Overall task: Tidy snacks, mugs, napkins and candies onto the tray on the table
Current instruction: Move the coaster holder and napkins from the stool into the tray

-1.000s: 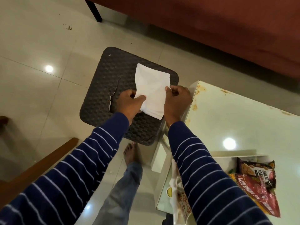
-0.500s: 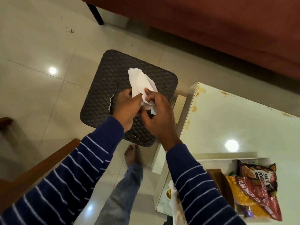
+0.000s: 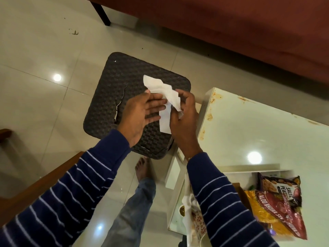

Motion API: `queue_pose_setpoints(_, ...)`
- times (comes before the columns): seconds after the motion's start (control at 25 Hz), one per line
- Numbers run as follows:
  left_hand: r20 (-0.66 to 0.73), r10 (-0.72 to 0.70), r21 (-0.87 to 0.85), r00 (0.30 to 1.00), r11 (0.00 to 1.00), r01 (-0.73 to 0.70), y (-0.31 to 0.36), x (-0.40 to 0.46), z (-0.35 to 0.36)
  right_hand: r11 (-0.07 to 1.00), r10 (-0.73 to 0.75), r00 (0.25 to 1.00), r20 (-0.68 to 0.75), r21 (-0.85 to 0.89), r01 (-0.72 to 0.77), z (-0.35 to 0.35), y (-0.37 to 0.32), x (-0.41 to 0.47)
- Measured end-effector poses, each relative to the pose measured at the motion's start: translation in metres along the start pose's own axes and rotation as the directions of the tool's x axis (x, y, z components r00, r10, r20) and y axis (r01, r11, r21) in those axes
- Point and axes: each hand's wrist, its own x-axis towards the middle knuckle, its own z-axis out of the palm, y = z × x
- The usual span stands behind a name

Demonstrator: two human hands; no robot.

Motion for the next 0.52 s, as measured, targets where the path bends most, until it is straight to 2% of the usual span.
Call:
queue_pose_setpoints(0.12,-0.218,0.025,0.058,0.976,0.998,-0.012,-0.009,0.006,-0.003,0.975,0.218,0.974,-0.059,0.046,-0.215,-0.006,-0.007,0.008)
queue_pose_setpoints(0.16,-0.214,-0.018,0.031,0.977,0.999,0.025,-0.012,0.007,-0.004,0.961,0.273,0.96,-0.06,0.057,-0.269,-0.009,-0.009,0.01)
queue_pose_setpoints(0.24,-0.044,-0.112,-0.016,0.993,0.994,0.111,-0.017,0.008,-0.005,0.932,0.35,0.936,-0.03,0.111,-0.344,-0.015,-0.01,0.012)
queue_pose_setpoints(0.32,0.136,-0.124,-0.05,0.983,0.99,0.132,-0.018,0.005,-0.001,0.895,0.419,0.906,0.052,0.145,-0.422,-0.018,-0.013,0.012)
queue_pose_setpoints(0.44,0.205,-0.096,-0.158,0.974,0.979,0.13,-0.016,0.002,0.007,0.848,0.476,0.863,0.168,0.173,-0.502,-0.019,-0.019,0.008)
queue_pose_setpoints(0.52,0.222,-0.097,-0.188,0.97,0.972,0.14,-0.015,0.001,0.009,0.821,0.502,0.848,0.169,0.216,-0.529,-0.02,-0.023,0.007)
